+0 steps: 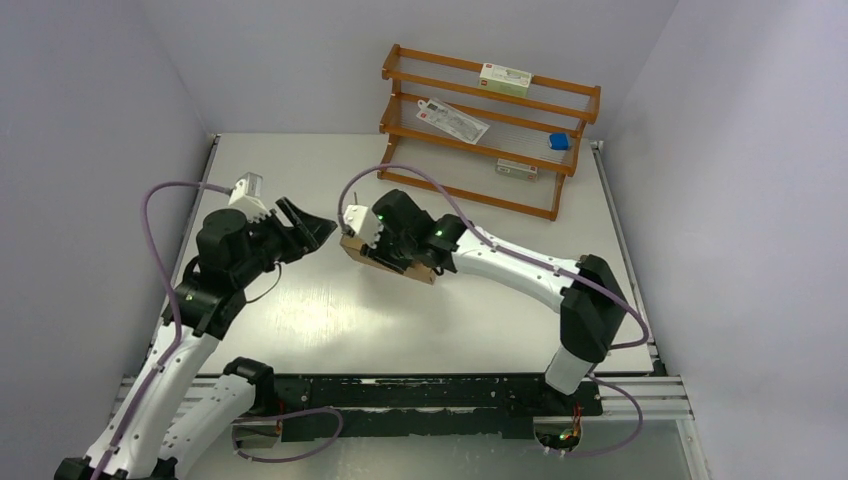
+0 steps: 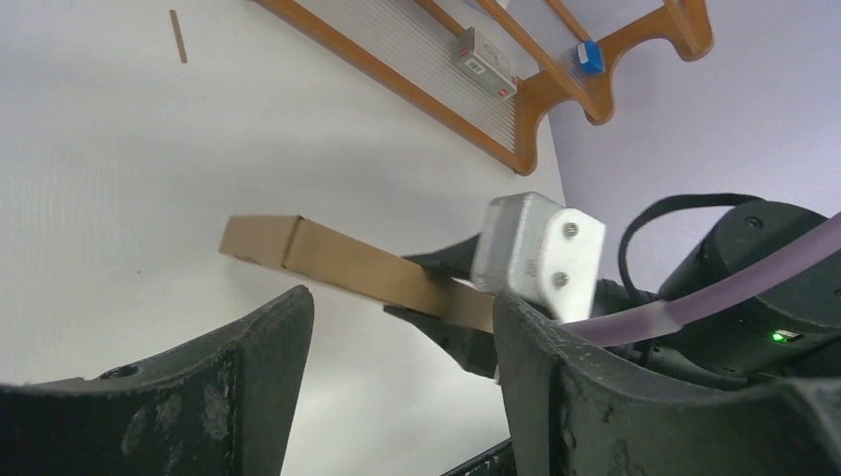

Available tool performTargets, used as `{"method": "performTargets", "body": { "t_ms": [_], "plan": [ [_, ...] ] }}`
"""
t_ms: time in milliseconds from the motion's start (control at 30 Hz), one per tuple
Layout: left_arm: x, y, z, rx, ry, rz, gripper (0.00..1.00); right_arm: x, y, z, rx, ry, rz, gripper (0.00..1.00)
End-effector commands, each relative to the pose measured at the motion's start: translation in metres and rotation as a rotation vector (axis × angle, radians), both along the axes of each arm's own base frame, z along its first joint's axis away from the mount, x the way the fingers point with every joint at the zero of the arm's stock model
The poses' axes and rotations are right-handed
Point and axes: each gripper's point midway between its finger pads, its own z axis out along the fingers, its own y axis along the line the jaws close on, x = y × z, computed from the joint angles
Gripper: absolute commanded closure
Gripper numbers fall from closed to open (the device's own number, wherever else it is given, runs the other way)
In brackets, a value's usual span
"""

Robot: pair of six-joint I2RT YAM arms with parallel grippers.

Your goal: Fold the paper box

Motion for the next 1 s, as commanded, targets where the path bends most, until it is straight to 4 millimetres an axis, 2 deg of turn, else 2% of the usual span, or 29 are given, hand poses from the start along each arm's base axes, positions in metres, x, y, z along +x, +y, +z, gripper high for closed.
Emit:
{"method": "performTargets", "body": {
  "t_ms": [0, 133, 167, 200, 233, 333, 400, 533, 867, 967],
  "plan": [
    [-0.012, 0.000, 0.000, 0.011, -0.011, -0.019, 0.29, 0.020, 0.000, 0.003, -0.193, -0.219, 0.078, 1.00],
    [-0.019, -0.001, 0.007, 0.004, -0.033, -0.031, 0.29, 0.028, 0.003, -0.004, -0.336, -0.423, 0.092, 1.00],
    [0.010, 0.069, -0.001, 0.364, -0.151, 0.254, 0.20, 0.029, 0.003, -0.006, -0.365, -0.471, 0.092, 1.00],
    [0.011, 0.135, 0.002, 0.673, -0.164, 0.498, 0.15, 0.026, 0.004, -0.011, -0.394, -0.513, 0.104, 1.00],
    [0.009, 0.144, 0.004, 0.712, -0.162, 0.535, 0.15, 0.025, 0.006, -0.010, -0.400, -0.559, 0.108, 1.00],
    [0.008, 0.144, 0.004, 0.716, -0.165, 0.535, 0.14, 0.022, 0.010, -0.015, -0.412, -0.677, 0.133, 1.00],
    [0.008, 0.144, 0.004, 0.716, -0.163, 0.537, 0.14, 0.020, 0.010, -0.025, -0.431, -0.717, 0.143, 1.00],
    [0.005, 0.151, 0.005, 0.717, -0.162, 0.579, 0.12, 0.017, 0.008, -0.039, -0.407, -0.775, 0.127, 0.90],
    [0.003, 0.153, 0.008, 0.700, -0.191, 0.592, 0.07, 0.004, -0.010, -0.082, -0.404, -0.673, 0.106, 0.49],
    [0.006, 0.150, 0.006, 0.700, -0.188, 0.577, 0.07, 0.001, -0.015, -0.093, -0.415, -0.647, 0.097, 0.41]
  ]
}}
